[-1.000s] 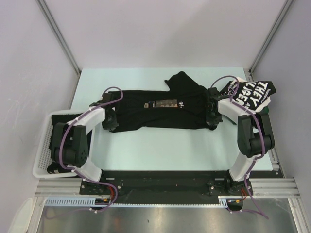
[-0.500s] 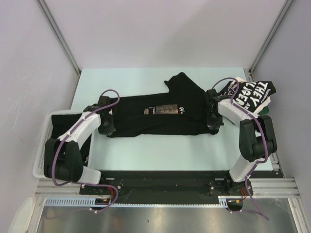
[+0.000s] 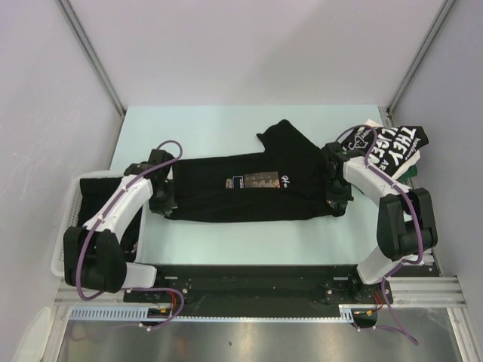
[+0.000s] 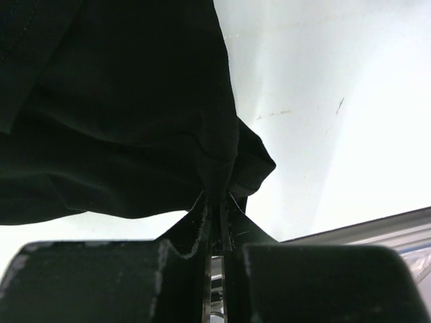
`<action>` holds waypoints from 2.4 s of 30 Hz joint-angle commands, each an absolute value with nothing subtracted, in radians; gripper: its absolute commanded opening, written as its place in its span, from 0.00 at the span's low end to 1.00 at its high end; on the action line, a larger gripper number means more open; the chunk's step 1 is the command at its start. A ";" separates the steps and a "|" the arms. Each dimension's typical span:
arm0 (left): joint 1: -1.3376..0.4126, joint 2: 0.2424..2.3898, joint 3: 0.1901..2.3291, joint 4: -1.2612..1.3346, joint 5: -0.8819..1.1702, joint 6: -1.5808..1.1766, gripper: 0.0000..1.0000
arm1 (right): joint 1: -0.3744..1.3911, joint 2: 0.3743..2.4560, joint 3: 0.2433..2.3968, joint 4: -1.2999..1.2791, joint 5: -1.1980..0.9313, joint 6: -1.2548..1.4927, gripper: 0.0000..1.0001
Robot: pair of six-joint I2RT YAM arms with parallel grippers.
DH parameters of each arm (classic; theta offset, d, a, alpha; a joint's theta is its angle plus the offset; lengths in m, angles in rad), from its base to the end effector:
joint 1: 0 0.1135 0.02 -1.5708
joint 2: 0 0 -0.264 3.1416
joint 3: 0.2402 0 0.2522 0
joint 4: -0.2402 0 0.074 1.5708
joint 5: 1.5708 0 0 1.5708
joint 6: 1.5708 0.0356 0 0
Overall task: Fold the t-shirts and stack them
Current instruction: Fold the flattened tshirt in 1/3 of the way, then grap the side of the flattened tshirt furthest away from the robot with both arms
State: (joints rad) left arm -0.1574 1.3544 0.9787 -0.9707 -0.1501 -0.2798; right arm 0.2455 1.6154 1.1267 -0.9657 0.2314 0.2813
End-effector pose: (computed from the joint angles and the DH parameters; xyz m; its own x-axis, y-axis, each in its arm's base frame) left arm 0.2354 -0.0320 0.2308 -0.9592 -0.1242 -0.2541 -0.1485 0.9858 0.0787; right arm 0.2822 0.0623 0.2073 -0.9841 0.0320 -0.1748 0.0650 0.9803 -0.1866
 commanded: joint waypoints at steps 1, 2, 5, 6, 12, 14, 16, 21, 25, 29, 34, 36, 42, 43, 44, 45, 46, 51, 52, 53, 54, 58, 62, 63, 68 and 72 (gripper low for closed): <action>-0.161 1.307 1.000 -1.025 -0.127 -0.265 0.00 | 0.249 1.623 1.124 -1.008 0.239 0.298 0.00; -0.161 1.304 0.994 -1.026 -0.127 -0.265 0.00 | 0.252 1.637 1.124 -1.006 0.236 0.299 0.00; -0.163 1.304 0.983 -1.031 -0.123 -0.270 0.00 | 0.255 1.686 1.123 -1.000 0.230 0.301 0.00; -0.163 1.307 0.982 -1.029 -0.121 -0.270 0.00 | 0.255 1.695 1.121 -0.991 0.227 0.304 0.00; -0.163 1.335 0.997 -1.038 -0.163 -0.284 0.22 | 0.256 1.743 1.120 -0.974 0.195 0.310 0.01; -0.161 1.342 1.003 -1.042 -0.169 -0.287 0.31 | 0.258 1.755 1.120 -0.976 0.196 0.310 0.10; -0.163 1.347 1.012 -1.042 -0.173 -0.290 0.33 | 0.258 1.758 1.121 -0.979 0.212 0.308 0.15; -0.163 1.339 1.063 -1.046 -0.198 -0.291 0.34 | 0.256 1.732 1.134 -0.980 0.247 0.302 0.31; -0.163 1.341 1.144 -1.037 -0.189 -0.287 0.35 | 0.255 1.695 1.206 -0.992 0.291 0.288 0.45; -0.163 1.322 1.186 -0.999 -0.187 -0.279 0.35 | 0.270 1.684 1.394 -1.002 0.343 0.261 0.57; -0.161 1.247 1.204 -0.933 -0.141 -0.276 0.43 | 0.321 1.750 1.679 -0.980 0.420 0.207 0.80; -0.163 1.218 1.216 -0.925 -0.089 -0.276 0.54 | 0.347 1.814 1.817 -0.928 0.459 0.142 0.86; -0.163 1.189 1.227 -0.902 -0.011 -0.285 0.63 | 0.357 2.056 2.087 -0.766 0.475 0.012 1.00; -0.161 1.180 1.233 -0.905 -0.009 -0.291 0.63 | 0.359 2.089 2.161 -0.756 0.494 0.005 1.00; -0.161 1.167 1.235 -0.897 -0.009 -0.294 0.64 | 0.356 2.123 2.201 -0.753 0.511 0.002 1.00; -0.163 1.152 1.235 -0.888 0.017 -0.310 0.65 | 0.357 2.194 2.245 -0.756 0.521 0.002 1.00; -0.163 1.117 1.236 -0.868 0.018 -0.319 0.65 | 0.347 2.216 2.284 -0.756 0.520 0.003 1.00; -0.163 1.014 1.209 -0.760 0.081 -0.373 1.00 | 0.299 2.285 2.281 -0.700 0.332 0.055 1.00; -0.163 0.993 1.186 -0.717 0.090 -0.380 1.00 | 0.296 2.296 2.280 -0.677 0.289 0.054 1.00; -0.163 0.944 1.169 -0.688 0.092 -0.388 0.99 | 0.292 2.304 2.286 -0.664 0.276 0.055 1.00; -0.163 0.922 1.142 -0.639 0.087 -0.394 1.00 | 0.290 2.316 2.289 -0.652 0.258 0.055 1.00; -0.163 0.779 1.074 -0.519 0.070 -0.419 1.00 | 0.278 2.390 2.322 -0.597 0.189 0.063 1.00; -0.164 0.752 1.088 -0.573 0.127 -0.390 1.00 | 0.270 2.462 2.381 -0.560 0.105 0.064 1.00; -0.164 0.756 1.094 -0.592 0.133 -0.394 1.00 | 0.270 2.483 2.425 -0.561 0.094 0.069 1.00; -0.163 0.772 1.075 -0.600 0.264 -0.420 0.99 | 0.268 2.574 2.480 -0.528 0.009 0.084 1.00; -0.163 0.715 0.999 -0.510 0.270 -0.445 0.99 | 0.265 2.609 2.490 -0.480 0.011 0.078 1.00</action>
